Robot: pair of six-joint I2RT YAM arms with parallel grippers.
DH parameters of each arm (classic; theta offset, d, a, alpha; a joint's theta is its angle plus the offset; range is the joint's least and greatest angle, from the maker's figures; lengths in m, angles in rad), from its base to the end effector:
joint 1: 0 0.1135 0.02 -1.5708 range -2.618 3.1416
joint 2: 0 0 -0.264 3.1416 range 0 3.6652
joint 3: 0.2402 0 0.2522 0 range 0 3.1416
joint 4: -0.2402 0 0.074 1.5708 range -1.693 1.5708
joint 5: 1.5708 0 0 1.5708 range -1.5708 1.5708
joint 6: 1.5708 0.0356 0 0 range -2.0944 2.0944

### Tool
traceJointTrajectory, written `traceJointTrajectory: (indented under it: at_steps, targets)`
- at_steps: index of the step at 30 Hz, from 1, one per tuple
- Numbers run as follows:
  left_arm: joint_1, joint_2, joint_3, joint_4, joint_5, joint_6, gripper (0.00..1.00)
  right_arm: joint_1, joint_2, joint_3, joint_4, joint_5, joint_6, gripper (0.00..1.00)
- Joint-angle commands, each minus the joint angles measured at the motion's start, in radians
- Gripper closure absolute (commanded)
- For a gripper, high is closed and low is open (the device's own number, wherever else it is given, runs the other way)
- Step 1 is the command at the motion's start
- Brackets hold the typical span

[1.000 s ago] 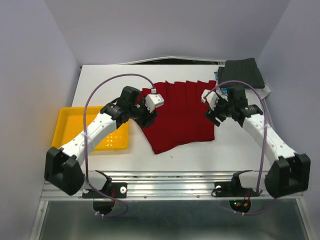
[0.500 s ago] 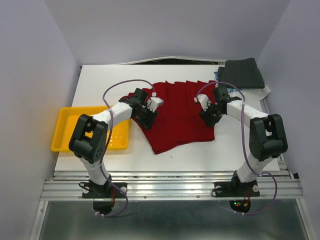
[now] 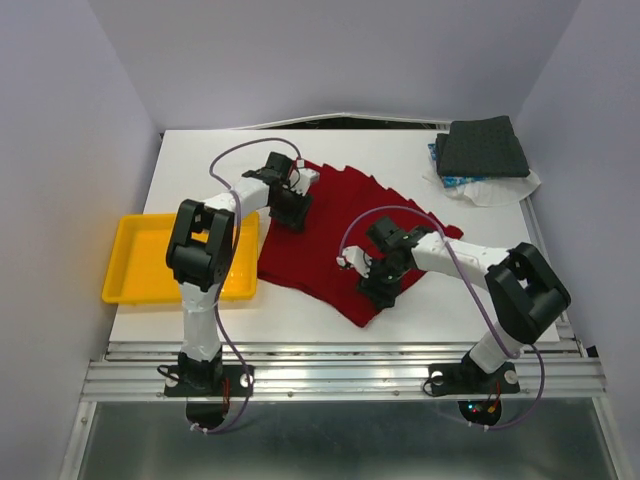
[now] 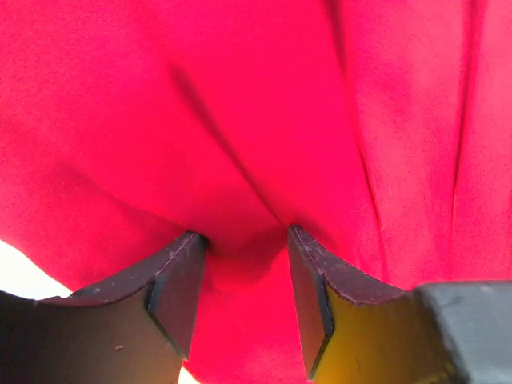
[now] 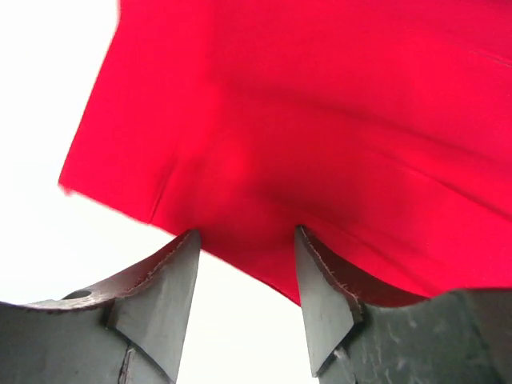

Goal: Fold and stack the skirts
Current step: Flatten the skirt out

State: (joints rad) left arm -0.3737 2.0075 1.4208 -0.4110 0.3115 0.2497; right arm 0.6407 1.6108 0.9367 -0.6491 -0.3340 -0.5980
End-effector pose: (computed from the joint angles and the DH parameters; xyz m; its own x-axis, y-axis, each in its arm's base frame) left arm 0.3939 -0.1662 0.1764 -0.6339 0.5012 -0.5891 0.6799 0.7241 -0.1155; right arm 0.2221 0.1802 0.1669 -0.2882 -0.8783 -0.3815 -0.9575 0.2600 0.1247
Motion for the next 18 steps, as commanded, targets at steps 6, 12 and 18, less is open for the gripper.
traceJointTrajectory:
  at_steps: [6, 12, 18]
  targets:
    - [0.001, 0.201, 0.375, -0.104, 0.162, 0.025, 0.37, 0.061, -0.002, 0.284, -0.149, -0.245, 0.175, 0.4]
    - [-0.013, 0.044, 0.307, -0.069, 0.075, 0.062, 0.32, -0.209, 0.015, 0.384, -0.077, 0.008, 0.078, 0.39]
    - [-0.014, -0.144, 0.118, -0.04, 0.072, 0.023, 0.28, -0.296, 0.142, 0.318, 0.04, 0.233, -0.052, 0.42]
